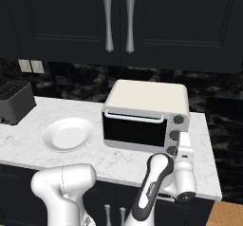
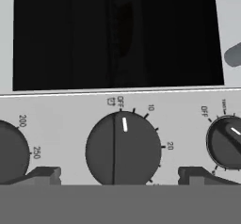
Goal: Pick up the kebab skewer and baguette bread, and place them inside the toaster oven. Close the toaster oven door and start by setting the timer.
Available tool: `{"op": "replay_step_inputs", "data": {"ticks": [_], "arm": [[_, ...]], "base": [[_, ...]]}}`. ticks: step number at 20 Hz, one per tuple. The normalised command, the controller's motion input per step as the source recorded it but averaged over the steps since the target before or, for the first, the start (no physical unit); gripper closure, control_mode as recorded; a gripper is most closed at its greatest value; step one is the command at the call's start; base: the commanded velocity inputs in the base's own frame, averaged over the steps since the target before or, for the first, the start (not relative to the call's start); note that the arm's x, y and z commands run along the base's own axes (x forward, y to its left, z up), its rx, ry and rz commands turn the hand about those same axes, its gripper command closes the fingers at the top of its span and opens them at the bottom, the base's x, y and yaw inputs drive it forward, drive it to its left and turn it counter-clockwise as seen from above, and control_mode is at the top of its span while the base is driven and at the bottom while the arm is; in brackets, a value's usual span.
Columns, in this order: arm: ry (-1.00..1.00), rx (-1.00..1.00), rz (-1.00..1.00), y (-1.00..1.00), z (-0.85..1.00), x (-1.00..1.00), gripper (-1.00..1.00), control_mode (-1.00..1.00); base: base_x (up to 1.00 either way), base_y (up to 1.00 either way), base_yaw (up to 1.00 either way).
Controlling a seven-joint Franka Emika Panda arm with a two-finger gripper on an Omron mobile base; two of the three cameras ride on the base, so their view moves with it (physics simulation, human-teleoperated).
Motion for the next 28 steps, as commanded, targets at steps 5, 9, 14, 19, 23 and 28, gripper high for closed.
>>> {"op": "replay_step_inputs", "data": {"ticks": [5,9,14,19,23,28], "arm": [[0.0,-0.02,0.0,0.13,0.0,0.0,-1.0,-1.0],[0.0,-0.11,-0.02,0.43,0.0,0.0,-1.0,-1.0],[0.0,-0.15,-0.08,0.27,0.03,0.06,-1.0,-1.0],[0.0,-0.12,-0.12,-0.11,0.03,0.25,-1.0,-1.0],[0.01,-0.06,-0.09,-0.38,0.0,0.04,-1.0,-1.0],[0.03,0.0,-0.03,-0.34,0.0,-0.01,-1.0,-1.0]], "base": [[0.0,0.0,0.0],[0.0,0.0,0.0],[0.0,0.0,0.0],[0.0,0.0,0.0],[0.0,0.0,0.0],[0.0,0.0,0.0]]}}
